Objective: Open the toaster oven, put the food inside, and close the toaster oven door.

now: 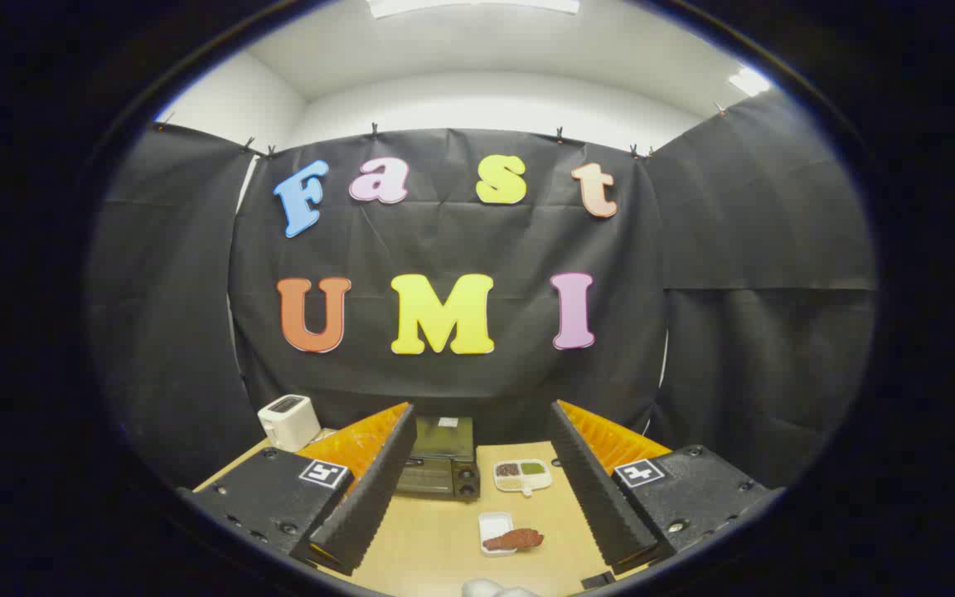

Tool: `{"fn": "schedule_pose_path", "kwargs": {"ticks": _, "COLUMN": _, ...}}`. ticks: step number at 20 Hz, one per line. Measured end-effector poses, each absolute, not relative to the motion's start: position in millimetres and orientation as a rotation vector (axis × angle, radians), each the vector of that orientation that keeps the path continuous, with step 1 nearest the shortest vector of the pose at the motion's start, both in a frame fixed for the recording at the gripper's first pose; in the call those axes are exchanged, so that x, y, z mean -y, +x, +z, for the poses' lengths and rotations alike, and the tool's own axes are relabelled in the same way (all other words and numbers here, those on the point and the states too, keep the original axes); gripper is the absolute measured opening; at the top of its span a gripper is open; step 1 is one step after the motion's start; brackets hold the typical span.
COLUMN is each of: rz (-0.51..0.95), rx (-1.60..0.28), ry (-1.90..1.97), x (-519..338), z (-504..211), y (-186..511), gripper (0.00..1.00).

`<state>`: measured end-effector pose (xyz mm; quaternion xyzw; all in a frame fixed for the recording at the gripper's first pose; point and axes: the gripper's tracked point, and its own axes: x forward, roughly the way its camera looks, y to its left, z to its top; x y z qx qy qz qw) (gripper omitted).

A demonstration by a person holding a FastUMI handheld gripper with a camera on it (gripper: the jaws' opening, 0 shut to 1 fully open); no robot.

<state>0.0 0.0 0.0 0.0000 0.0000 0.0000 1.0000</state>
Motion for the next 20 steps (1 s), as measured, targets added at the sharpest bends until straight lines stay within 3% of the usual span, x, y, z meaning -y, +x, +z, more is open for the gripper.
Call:
{"fn": "schedule_pose_path", "kwargs": {"ticks": 12, "rz": 0.024, "rx": -0.001, "ry": 0.007, "x": -18.3, "z": -3.6, "y": 46.4, "gripper": 1.00}}
{"fn": "schedule_pose_path", "kwargs": {"ticks": 20, "rz": 0.052, "rx": -0.038, "ry": 0.016, "x": -55.2, "z": -50.8, "y": 142.8, "gripper": 1.00}}
